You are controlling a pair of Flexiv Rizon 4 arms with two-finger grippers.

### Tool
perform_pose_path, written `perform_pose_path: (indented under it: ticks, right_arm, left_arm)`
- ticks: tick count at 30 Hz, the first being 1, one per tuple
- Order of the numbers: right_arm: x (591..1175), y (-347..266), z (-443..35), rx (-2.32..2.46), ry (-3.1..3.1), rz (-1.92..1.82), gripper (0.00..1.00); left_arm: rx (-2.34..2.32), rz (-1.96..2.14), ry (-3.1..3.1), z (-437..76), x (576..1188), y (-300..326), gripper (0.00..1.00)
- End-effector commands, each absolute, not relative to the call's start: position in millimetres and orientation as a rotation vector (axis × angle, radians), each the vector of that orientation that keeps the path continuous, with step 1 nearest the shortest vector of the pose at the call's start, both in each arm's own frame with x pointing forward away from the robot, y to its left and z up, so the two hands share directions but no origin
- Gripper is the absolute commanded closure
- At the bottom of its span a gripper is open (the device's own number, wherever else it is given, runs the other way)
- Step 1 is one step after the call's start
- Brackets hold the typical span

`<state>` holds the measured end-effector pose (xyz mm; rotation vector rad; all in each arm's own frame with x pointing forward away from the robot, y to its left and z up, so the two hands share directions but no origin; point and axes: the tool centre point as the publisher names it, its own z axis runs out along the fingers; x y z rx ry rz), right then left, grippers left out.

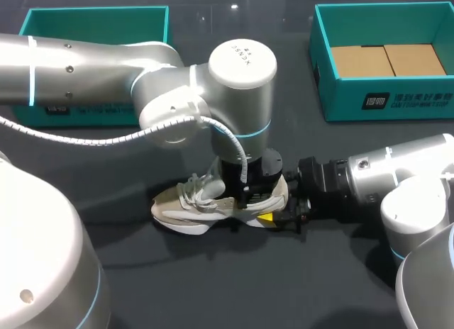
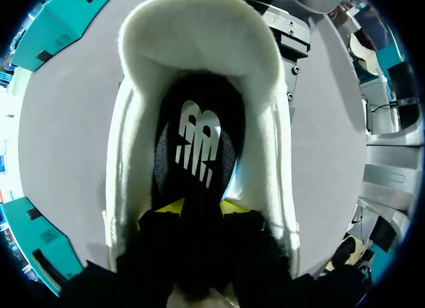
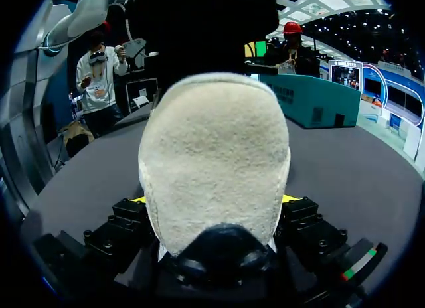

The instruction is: Take the shoe out of the shoebox, open the shoe tongue, remove and reinsert the insole, then place the shoe into the shoebox

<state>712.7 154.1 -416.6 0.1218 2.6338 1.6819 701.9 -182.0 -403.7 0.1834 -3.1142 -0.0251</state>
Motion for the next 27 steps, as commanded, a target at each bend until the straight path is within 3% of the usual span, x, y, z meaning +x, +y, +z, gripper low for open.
perform_pose_path:
  ticks: [1, 2, 3, 27]
  right_arm:
    - [713.2, 155.2, -416.1, 0.123, 2.639, 1.676, 1.00]
    - [713.2, 155.2, -416.1, 0.123, 2.639, 1.676, 1.00]
    - [713.2, 155.2, -416.1, 0.123, 2.639, 1.676, 1.00]
    - [713.2, 155.2, -416.1, 0.123, 2.639, 1.676, 1.00]
  left_arm:
    - [0.203, -0.040, -3.105, -428.1, 717.2, -182.2, 0.85]
    - [0.209, -0.039, -3.103, -428.3, 718.0, -181.2, 0.98]
    - [0.211, -0.039, -3.102, -428.4, 718.2, -180.5, 1.00]
    - [0.136, 0.368, -2.960, -387.7, 692.7, -139.6, 1.00]
